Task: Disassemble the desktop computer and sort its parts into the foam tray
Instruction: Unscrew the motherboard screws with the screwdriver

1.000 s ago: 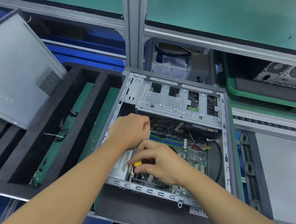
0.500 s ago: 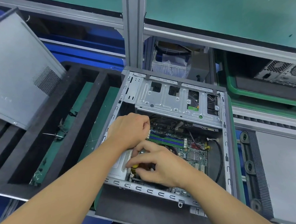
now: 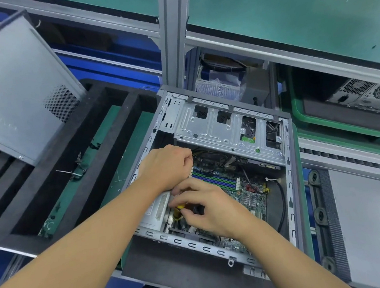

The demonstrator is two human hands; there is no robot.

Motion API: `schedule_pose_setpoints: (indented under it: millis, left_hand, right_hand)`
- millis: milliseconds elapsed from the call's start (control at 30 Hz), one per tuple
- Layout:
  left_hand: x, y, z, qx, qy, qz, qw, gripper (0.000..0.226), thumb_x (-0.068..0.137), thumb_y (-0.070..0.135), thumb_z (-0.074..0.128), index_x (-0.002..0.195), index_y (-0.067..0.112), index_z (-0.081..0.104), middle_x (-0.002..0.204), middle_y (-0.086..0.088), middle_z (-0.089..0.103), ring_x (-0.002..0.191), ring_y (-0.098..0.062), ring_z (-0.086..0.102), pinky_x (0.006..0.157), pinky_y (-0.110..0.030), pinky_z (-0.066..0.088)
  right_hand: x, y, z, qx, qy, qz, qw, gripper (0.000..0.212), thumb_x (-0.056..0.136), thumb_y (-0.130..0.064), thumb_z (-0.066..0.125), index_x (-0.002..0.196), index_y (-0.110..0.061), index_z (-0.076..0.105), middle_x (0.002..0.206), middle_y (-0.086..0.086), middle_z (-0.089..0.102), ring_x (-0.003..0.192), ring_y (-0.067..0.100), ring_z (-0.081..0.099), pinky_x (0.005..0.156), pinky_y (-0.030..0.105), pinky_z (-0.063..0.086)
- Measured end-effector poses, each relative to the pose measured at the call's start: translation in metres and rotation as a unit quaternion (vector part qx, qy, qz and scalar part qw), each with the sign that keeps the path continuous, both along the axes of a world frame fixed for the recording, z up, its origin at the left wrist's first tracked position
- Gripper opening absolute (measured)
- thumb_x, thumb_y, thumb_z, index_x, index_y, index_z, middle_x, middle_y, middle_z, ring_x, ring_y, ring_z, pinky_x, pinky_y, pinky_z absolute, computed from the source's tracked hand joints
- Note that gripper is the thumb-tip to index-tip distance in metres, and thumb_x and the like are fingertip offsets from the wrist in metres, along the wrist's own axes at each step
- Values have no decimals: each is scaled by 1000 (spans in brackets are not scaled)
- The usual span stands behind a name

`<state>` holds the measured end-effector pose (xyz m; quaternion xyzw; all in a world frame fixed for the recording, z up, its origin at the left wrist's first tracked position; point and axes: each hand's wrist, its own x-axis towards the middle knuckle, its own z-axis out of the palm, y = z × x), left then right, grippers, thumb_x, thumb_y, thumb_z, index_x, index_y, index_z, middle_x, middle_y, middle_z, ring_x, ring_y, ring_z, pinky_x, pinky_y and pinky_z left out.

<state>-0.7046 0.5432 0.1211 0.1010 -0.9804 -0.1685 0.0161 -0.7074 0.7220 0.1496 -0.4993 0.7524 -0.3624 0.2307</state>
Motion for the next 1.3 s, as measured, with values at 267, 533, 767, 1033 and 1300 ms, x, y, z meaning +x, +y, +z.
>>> schedule_pose_setpoints:
  millis: [267, 533, 767, 1033, 1300]
  left_hand:
    - [0, 0, 1, -2, -11, 4, 1000, 27, 87, 33, 35, 80, 31, 61, 77, 10, 65, 61, -14, 58, 52, -31, 49]
    - [-1, 1, 3, -4, -18, 4, 1000, 27, 87, 32, 36, 82, 30, 62, 79, 9, 65, 61, -17, 58, 54, -32, 49]
    - [0, 1, 6, -1, -20, 6, 1000, 26, 89, 32, 37, 80, 31, 62, 76, 9, 65, 59, -15, 58, 53, -34, 52]
    - [-1, 0, 3, 1, -15, 1, 1000, 25, 88, 32, 37, 82, 31, 62, 76, 10, 64, 60, -14, 57, 51, -30, 47]
    - [-1, 0, 0, -9, -3, -3, 1000, 26, 88, 32, 37, 81, 30, 62, 76, 10, 65, 61, -14, 57, 51, -29, 46]
  right_hand:
    - [2, -2, -6, -18, -36, -48, 998, 20, 83, -33, 77, 100, -24, 78, 94, -12, 56, 85, 3, 54, 77, 14, 42]
    - [-1, -2, -3, 6, -42, -58, 997, 23, 89, -21, 72, 112, -26, 73, 112, -15, 69, 103, -1, 59, 93, 17, 45]
    - [5, -2, -11, -13, -67, -62, 996, 23, 93, -9, 62, 103, -25, 75, 109, -16, 52, 97, 10, 56, 84, 18, 43]
    - [7, -4, -13, 12, -9, -99, 995, 24, 87, -34, 73, 89, -39, 50, 99, -17, 59, 95, 2, 55, 81, 12, 42]
    - [9, 0, -21, -26, -55, -82, 995, 26, 90, -15, 65, 113, -25, 61, 114, -15, 52, 108, 4, 55, 95, 20, 47]
